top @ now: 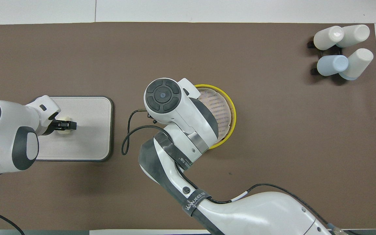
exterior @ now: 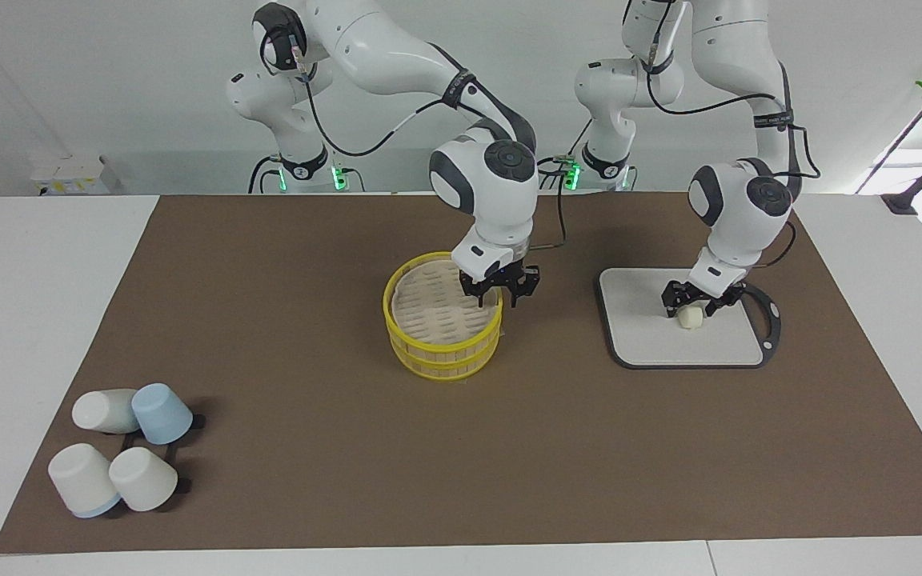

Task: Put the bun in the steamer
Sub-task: 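Lift the lid with the right gripper while the left gripper grasps the bun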

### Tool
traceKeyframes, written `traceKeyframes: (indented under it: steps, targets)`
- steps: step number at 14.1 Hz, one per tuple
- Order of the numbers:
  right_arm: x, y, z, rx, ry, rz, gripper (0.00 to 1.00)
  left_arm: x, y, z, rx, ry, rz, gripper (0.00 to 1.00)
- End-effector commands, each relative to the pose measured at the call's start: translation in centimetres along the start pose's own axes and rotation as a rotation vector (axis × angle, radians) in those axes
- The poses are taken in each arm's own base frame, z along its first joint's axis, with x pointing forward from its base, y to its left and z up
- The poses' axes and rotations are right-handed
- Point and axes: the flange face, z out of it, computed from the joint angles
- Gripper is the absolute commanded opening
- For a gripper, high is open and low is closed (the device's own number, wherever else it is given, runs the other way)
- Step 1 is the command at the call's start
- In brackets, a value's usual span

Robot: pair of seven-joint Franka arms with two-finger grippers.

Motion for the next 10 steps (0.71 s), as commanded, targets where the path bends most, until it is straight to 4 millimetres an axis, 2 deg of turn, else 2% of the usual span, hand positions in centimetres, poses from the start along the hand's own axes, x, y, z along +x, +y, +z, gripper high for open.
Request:
traceKeyframes:
  steps: [1, 3, 5, 7, 10]
  targets:
    - [0.5, 0.6, -0.2, -0.013, 0.017, -0.008, 0.00, -0.1, -0.2, -0.2, 0.011, -0.001, 0.013, 0.52]
    - [0.8, 0.7, -0.4, -0.007, 0.022, -0.007, 0.00, 0.1, -0.2, -0.5, 0.010, -0.010, 0.013, 0.42]
    - [1.7, 1.7, -0.4, -0.011, 0.023, -0.004, 0.00, 0.1, -0.1, -0.4, 0.007, -0.020, 0.007, 0.42]
    - [3.4, 2.8, -1.8, 0.000, 0.037, -0.011, 0.00, 0.1, -0.1, -0.6, 0.006, -0.023, 0.004, 0.42]
    - [7.1, 7.5, -4.6, 0.007, 0.045, -0.070, 0.00, 1.5, -0.4, -2.8, -0.003, -0.047, -0.004, 0.41]
